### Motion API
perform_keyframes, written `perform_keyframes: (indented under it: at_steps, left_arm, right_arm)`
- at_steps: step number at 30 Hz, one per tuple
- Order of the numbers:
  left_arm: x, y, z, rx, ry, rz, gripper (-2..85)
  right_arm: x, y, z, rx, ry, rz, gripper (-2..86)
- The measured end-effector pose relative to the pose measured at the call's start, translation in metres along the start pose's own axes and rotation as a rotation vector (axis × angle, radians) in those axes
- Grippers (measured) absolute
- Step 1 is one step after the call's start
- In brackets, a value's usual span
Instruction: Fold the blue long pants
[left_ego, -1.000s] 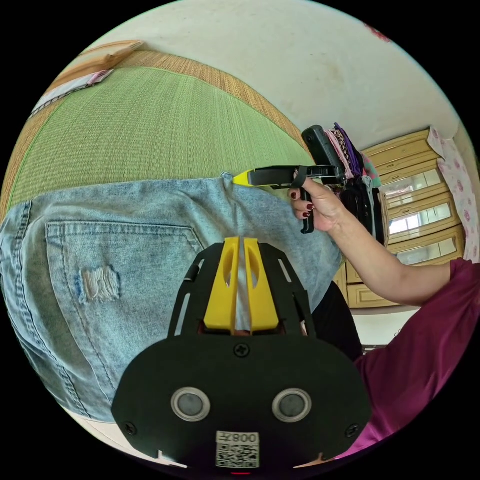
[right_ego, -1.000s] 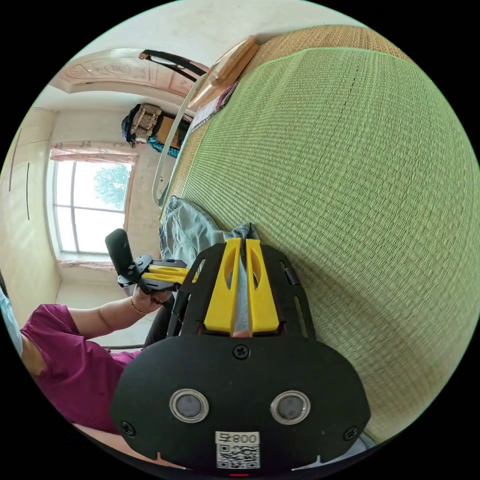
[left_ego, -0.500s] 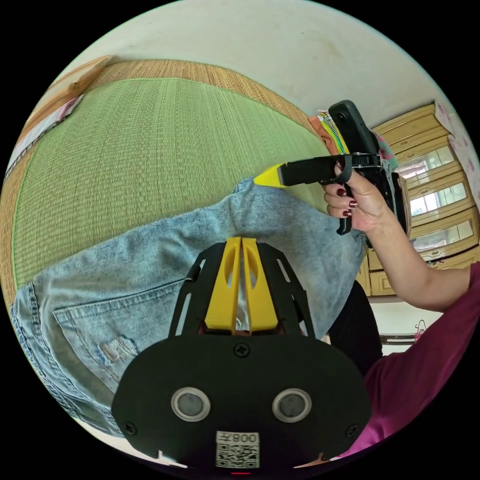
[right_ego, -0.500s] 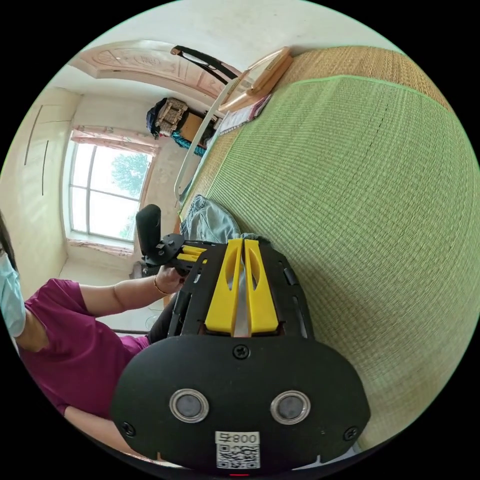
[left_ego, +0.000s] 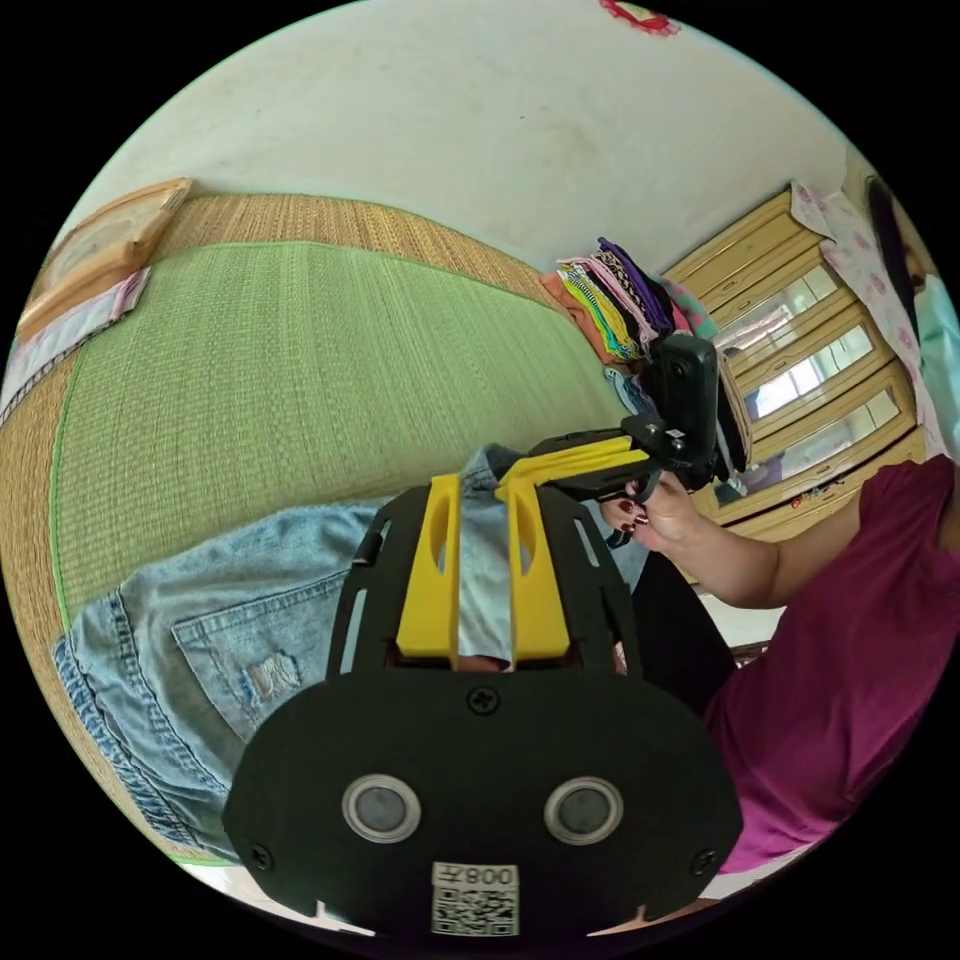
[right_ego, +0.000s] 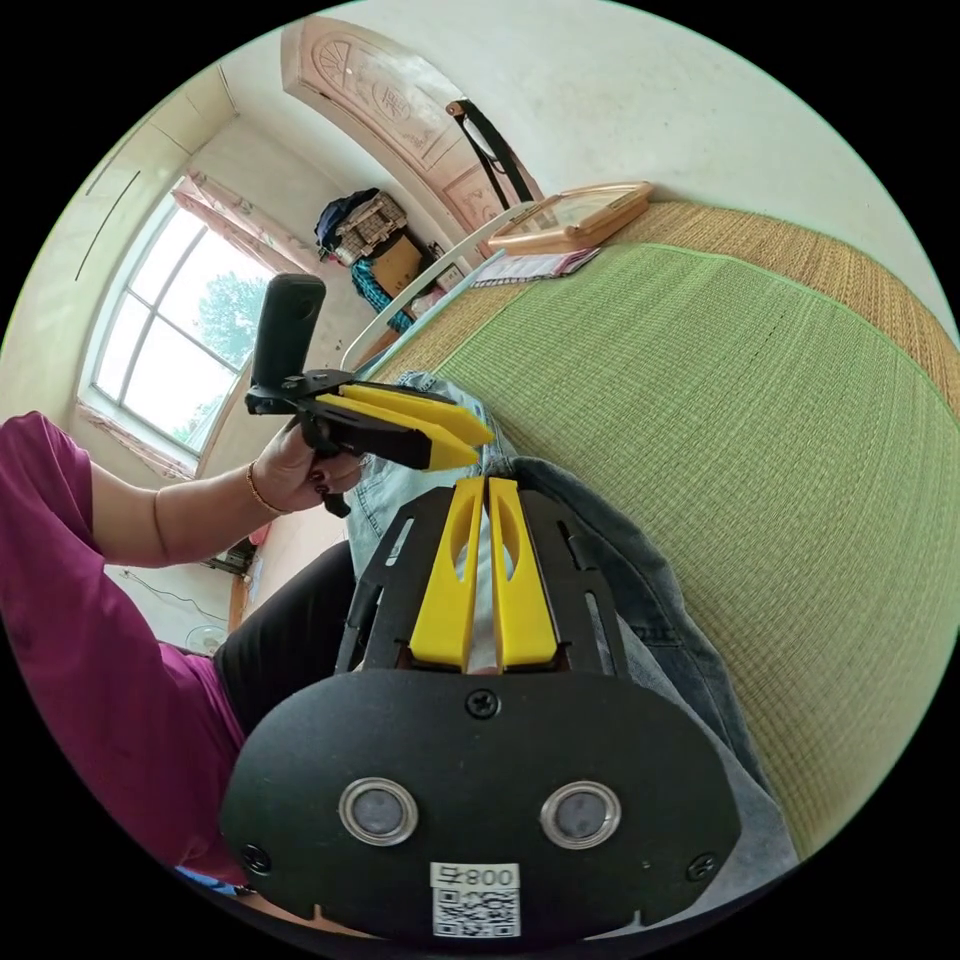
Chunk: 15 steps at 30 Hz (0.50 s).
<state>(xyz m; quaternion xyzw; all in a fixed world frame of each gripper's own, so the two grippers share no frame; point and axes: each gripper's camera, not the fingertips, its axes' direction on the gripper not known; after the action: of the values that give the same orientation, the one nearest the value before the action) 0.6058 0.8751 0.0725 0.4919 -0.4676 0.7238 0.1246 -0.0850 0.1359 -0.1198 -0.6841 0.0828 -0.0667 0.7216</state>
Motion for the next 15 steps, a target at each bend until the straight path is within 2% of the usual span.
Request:
perform_keyframes:
  at_steps: [7, 15]
  left_arm:
    - [-0.004, -0.037, 0.029, -0.184, 0.026, 0.039, 2.7]
    - [-0.019, -0.041, 0.012, -0.076, -0.032, -0.028, 1.1]
  right_arm:
    - [-0.021, 0.006, 0.002, -0.019, 0.073, -0.012, 0.4]
    - [-0.028, 0.036, -0.028, 0.044, 0.131, 0.045, 0.1]
